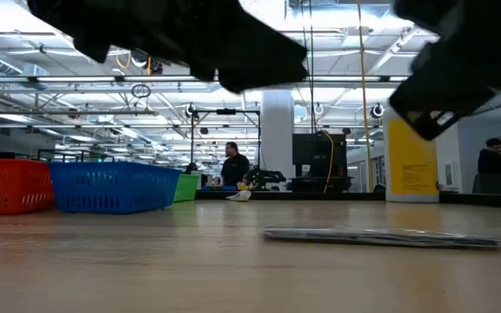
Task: Pick & Place Travel size toiletries
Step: Put the black comb into the yellow bin
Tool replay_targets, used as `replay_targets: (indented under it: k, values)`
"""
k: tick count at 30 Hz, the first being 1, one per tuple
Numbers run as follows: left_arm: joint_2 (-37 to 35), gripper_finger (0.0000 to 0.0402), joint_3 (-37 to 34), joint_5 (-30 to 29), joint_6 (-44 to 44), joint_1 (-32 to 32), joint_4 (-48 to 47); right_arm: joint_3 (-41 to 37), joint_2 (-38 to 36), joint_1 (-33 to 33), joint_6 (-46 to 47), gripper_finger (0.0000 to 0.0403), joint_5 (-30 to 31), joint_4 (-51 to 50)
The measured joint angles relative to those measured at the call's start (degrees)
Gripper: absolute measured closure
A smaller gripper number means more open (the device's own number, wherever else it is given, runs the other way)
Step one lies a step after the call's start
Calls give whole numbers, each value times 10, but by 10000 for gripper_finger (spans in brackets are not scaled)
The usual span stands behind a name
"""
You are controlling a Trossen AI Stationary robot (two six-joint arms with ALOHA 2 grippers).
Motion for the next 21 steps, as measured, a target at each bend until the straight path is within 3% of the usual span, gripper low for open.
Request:
replay_targets:
  k: [4,8,12,15,17,21]
  values:
    - [54,170,51,41,-25,-11,-78,2,-12,53,-22,402,93,-47]
    - [71,211,114,13,-27,-41,-239,1,5,83,6,403,155,-89]
    - [68,288,152,-14,-35,-55,-325,2,42,83,-19,402,135,-48]
    - [69,351,153,-30,-63,-40,-311,-1,81,69,-41,393,150,7]
    - [74,386,153,-30,-85,-21,-302,-1,102,52,-78,376,116,33]
    - [114,386,151,28,-87,6,-248,2,123,34,-168,319,62,58]
